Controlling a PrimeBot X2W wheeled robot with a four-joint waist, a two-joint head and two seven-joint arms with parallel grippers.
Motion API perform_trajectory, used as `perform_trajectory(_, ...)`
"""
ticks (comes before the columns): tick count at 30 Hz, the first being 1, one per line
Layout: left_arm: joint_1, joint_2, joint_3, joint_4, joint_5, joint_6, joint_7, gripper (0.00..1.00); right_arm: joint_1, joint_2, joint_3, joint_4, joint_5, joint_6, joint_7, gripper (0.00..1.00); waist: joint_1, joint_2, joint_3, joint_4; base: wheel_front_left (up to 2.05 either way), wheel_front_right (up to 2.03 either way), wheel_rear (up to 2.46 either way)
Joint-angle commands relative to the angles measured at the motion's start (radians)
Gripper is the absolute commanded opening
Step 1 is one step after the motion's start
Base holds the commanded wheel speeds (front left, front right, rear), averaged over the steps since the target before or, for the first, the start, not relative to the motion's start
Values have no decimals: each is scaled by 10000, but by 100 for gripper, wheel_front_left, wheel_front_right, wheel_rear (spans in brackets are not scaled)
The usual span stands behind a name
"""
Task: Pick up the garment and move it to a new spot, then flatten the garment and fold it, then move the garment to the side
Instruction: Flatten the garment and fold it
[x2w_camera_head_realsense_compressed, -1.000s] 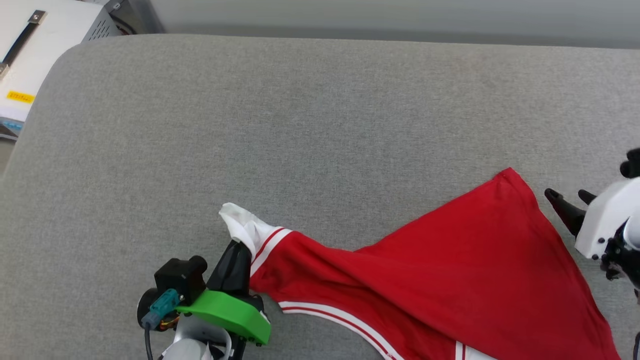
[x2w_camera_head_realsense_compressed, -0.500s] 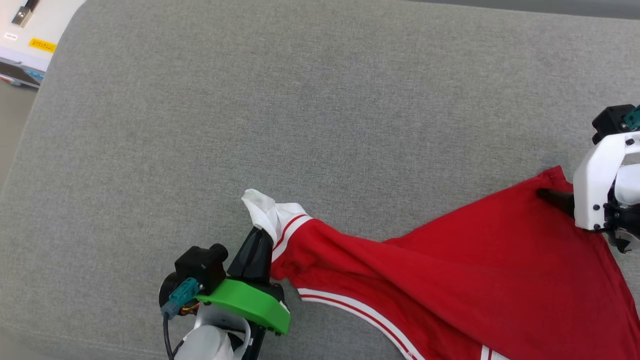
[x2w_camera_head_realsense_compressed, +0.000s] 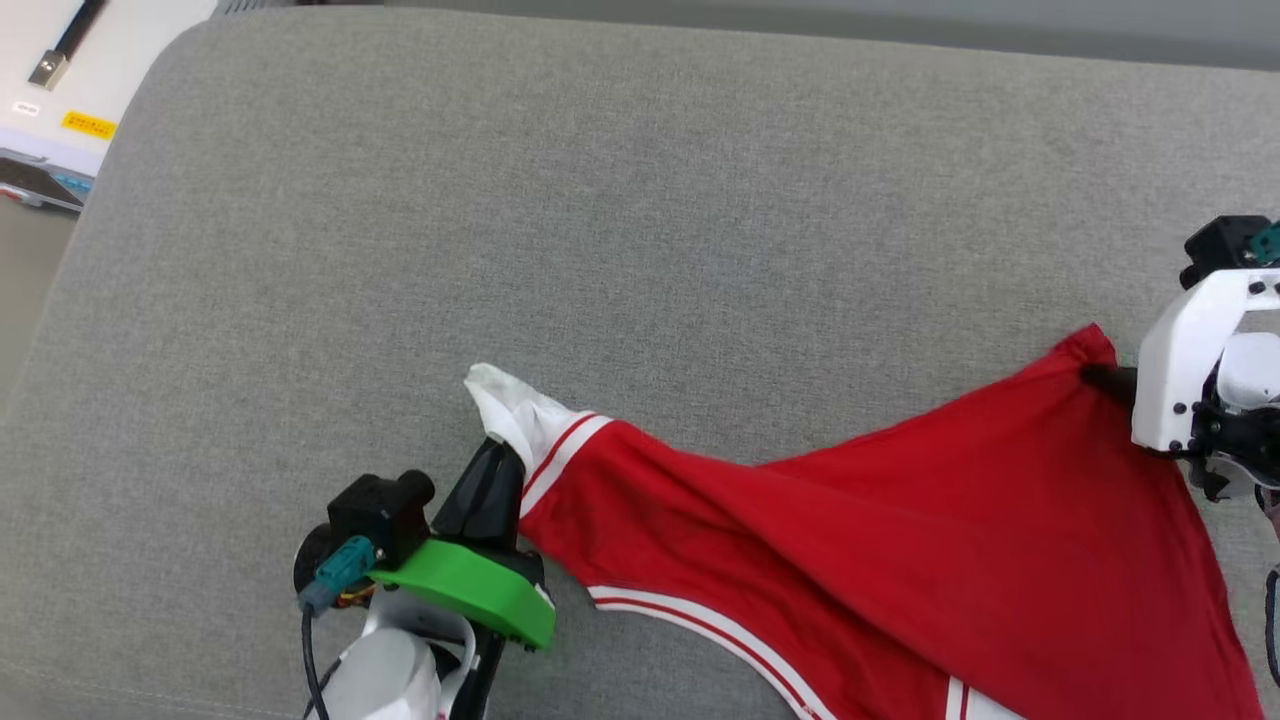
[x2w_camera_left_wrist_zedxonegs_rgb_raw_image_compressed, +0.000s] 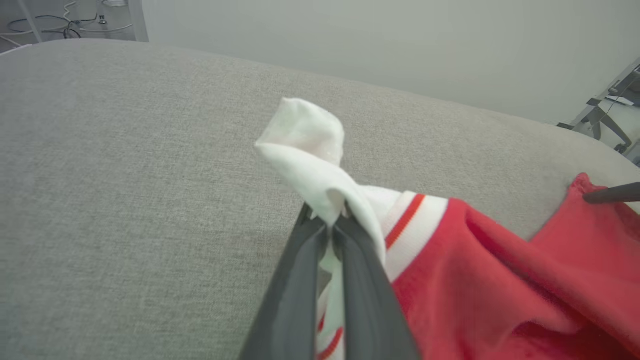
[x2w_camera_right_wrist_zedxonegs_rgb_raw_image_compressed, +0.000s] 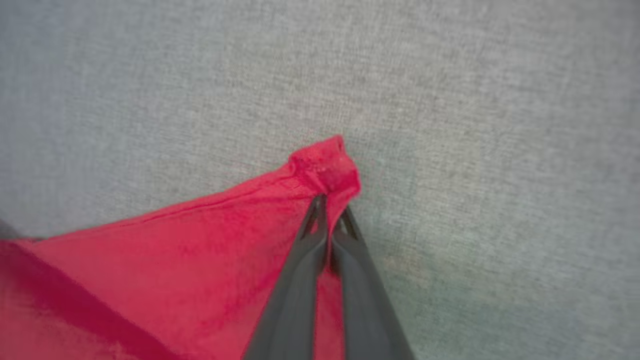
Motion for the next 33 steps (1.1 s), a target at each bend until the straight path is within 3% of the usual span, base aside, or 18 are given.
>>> perform_trajectory(1, -399, 95, 100, 84, -64, -107, -20, 0, -156, 77, -187, 89, -3, 4, -302, 0, -1, 0, -410, -116, 0, 0, 0)
perform_trajectory(7, -1823, 483, 281, 775, -38, -326, -6, 0, -758, 228, -1028, 313, -453, 4, -1536, 0, -1, 0, -994, -450, 0, 0, 0)
perform_trajectory(16, -5564, 1355, 298, 2344, 403, -550, 573, 0, -2561, 629, -1514, 1166, -1675, 4, -3118, 0, -1, 0, -1025, -1019, 0, 0, 0)
perform_trajectory(33, -12815, 2710, -61, 5509, 1705, -656, 824, 0, -8181, 1174, -2295, 2482, -3613, 4, -5175, 0, -1, 0, 1723, -1828, 0, 0, 0)
